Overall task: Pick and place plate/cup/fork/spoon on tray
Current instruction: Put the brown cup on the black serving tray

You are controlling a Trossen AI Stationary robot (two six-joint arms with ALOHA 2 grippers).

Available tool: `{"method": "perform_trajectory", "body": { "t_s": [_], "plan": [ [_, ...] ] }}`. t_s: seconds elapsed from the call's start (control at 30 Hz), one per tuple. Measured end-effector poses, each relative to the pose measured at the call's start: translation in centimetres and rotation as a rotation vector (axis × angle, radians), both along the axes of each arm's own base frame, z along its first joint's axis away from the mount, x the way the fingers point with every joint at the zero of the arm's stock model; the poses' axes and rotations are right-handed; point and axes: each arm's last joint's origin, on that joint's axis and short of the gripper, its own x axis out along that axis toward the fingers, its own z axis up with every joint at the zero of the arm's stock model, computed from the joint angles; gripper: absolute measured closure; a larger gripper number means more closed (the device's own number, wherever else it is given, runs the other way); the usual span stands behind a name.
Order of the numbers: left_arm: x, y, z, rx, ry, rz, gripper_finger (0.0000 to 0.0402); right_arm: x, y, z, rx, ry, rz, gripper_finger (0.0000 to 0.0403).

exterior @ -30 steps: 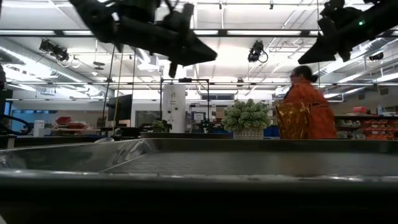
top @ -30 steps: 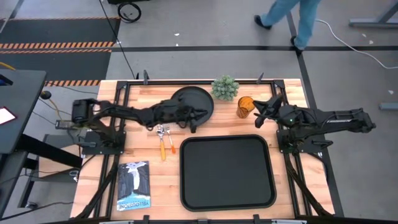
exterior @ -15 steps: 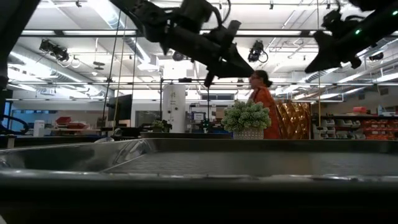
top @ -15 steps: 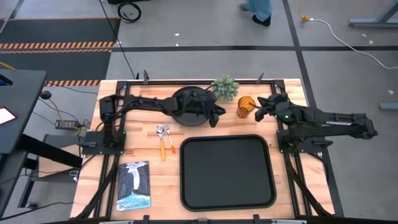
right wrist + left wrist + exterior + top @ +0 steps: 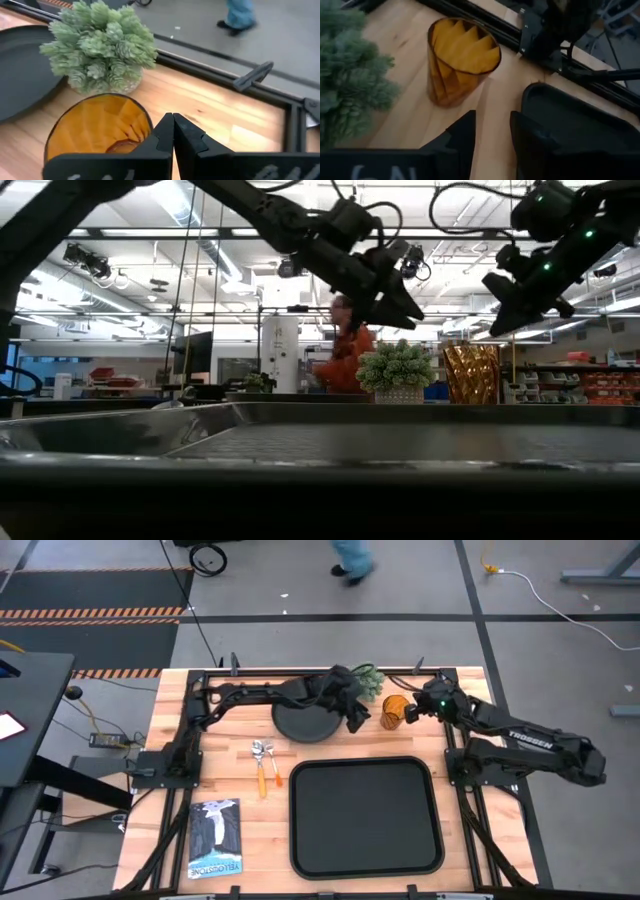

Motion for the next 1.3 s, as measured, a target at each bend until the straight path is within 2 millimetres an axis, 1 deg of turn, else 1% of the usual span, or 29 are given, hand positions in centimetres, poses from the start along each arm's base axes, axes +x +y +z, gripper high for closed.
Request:
{"method": "perform_trajectory", "body": {
  "t_s": [0.13, 0.27, 0.4, 0.57, 0.7, 0.83, 0.97, 1.17, 1.3],
  "plan": [
    [1.3, 0.7, 0.0, 0.005, 0.068, -0.043, 0.0275, 0.0, -1.3, -0.6, 0.047, 0.016, -0.010, 0.0391],
    [1.9, 1.3, 0.2, 0.030, 0.090, -0.061, 0.0275, -0.1, -2.4, -1.2, 0.097, 0.024, -0.025, 0.0391],
    [1.9, 1.4, 0.2, 0.050, 0.091, -0.087, 0.0275, 0.0, -3.3, -1.7, 0.157, 0.001, 0.031, 0.0391],
    [1.7, 1.0, -0.2, 0.071, 0.130, -0.174, 0.0271, 0.4, -3.9, -2.5, 0.231, -0.006, 0.103, 0.0391],
    [1.7, 0.2, -0.5, 0.155, 0.154, -0.263, 0.0258, 0.7, -4.1, -3.1, 0.284, -0.009, 0.159, 0.0391],
    [1.8, -0.9, -0.7, 0.217, 0.175, -0.340, 0.0241, 1.2, -4.0, -3.3, 0.315, -0.036, 0.241, 0.0391],
    [1.8, -2.1, -0.9, 0.292, 0.199, -0.416, 0.0223, 1.6, -3.6, -3.3, 0.325, -0.038, 0.286, 0.0391],
    [2.2, -3.4, -1.0, 0.370, 0.242, -0.374, 0.0214, 2.3, -2.9, -3.3, 0.337, -0.038, 0.360, 0.0391],
    [2.1, -3.0, -1.0, 0.333, 0.271, -0.263, 0.0214, 2.6, -2.4, -3.3, 0.331, -0.026, 0.374, 0.0391]
  ]
}}
